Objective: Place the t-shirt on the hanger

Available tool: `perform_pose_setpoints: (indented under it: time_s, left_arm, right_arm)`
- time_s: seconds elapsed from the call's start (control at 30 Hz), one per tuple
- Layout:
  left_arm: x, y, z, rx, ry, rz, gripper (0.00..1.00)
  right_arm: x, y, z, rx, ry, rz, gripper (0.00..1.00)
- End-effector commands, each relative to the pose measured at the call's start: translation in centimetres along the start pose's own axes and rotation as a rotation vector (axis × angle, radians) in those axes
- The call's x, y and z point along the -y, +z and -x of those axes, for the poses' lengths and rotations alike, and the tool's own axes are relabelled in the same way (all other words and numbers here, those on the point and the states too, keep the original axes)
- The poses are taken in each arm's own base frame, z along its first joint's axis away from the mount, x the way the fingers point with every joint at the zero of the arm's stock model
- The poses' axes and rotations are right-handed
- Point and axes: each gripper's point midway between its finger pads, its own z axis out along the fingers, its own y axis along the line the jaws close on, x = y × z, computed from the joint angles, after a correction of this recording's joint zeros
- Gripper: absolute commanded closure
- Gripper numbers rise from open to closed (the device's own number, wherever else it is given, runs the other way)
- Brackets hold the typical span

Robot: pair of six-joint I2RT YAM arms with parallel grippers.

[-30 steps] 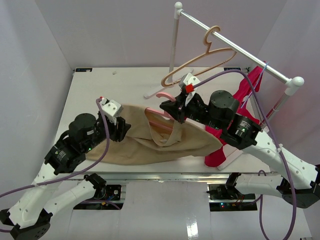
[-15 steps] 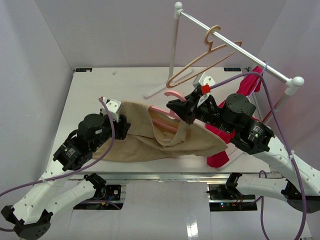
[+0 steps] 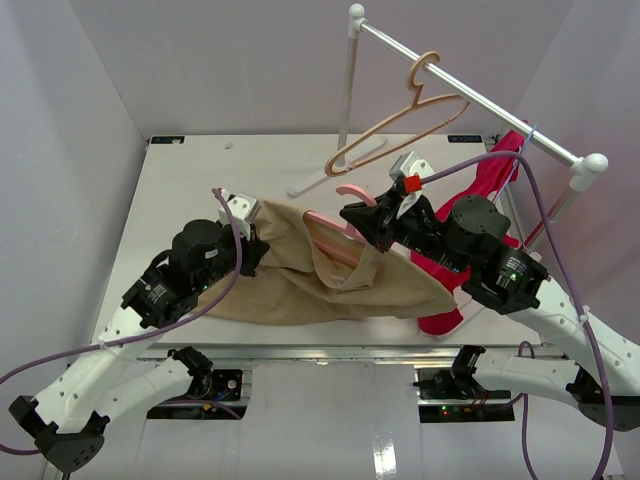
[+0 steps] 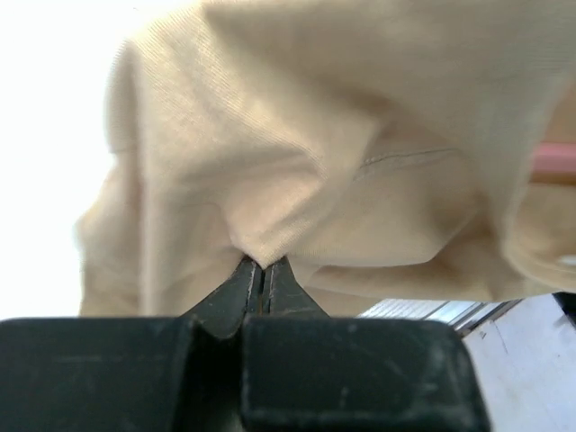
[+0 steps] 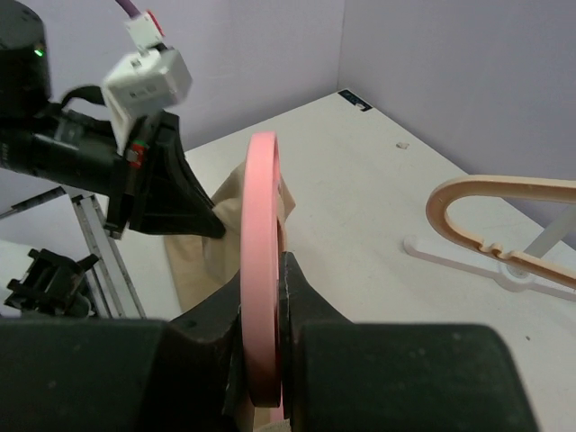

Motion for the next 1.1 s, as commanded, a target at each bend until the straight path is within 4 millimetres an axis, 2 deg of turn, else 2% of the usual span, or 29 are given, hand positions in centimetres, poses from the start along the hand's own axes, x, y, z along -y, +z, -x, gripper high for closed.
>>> perform_pose_setpoints:
  time_s: [0.0,0.13,0.33,0.43,0.63,0.73,0.87,1.0,1.03,1.07]
  left_arm:
    - [-0.2,-3.1,6.1,0.157,-0.048,0.036,1.00]
    - [-0.6,-4.0,8.3,0.193,-0.048,0.066,1.00]
    - [-2.3,-3.9,10.4,0.211,-0.030,0.181,1.00]
    - [-2.4,-3.4,11.0,0.198,-0.017,0.192,1.00]
    - [-4.4,-2.6,10.3,0.153,0.011,0.310,1.00]
    - [-5.1,-2.3,10.7,0.141,0.024,0.353,0.89]
    - [-5.7,-2.3,12.5,0.145,0.047,0.382,0.58]
    - [-5.9,-3.0,16.5,0.190,0.063,0.402,0.52]
    - [-5.7,-3.3,17.4,0.196,0.065,0.400,0.50]
    - [-5.5,-3.4,17.8,0.200,0.066,0.389,0.49]
  right_arm:
    - [1.3,-0.1,-1.4,0.004,-0.052,-0.057,0.92]
    - [1.1,0.6,-4.0,-0.081,-0.067,-0.035,0.92]
    - [-0.9,1.7,-4.6,-0.130,-0.070,0.080,0.92]
    - [-1.1,2.0,-3.8,-0.123,-0.069,0.095,0.92]
    - [-2.5,1.1,0.9,-0.003,-0.080,0.168,0.92]
    - [-2.5,1.1,3.4,0.044,-0.106,0.173,0.92]
    - [-0.6,1.9,6.5,0.102,-0.141,0.067,0.92]
    - [0.5,3.0,11.1,0.170,-0.161,0.014,0.92]
    - [0.9,3.4,11.8,0.168,-0.155,-0.004,0.92]
    - [1.5,4.1,11.2,0.133,-0.142,-0.032,0.92]
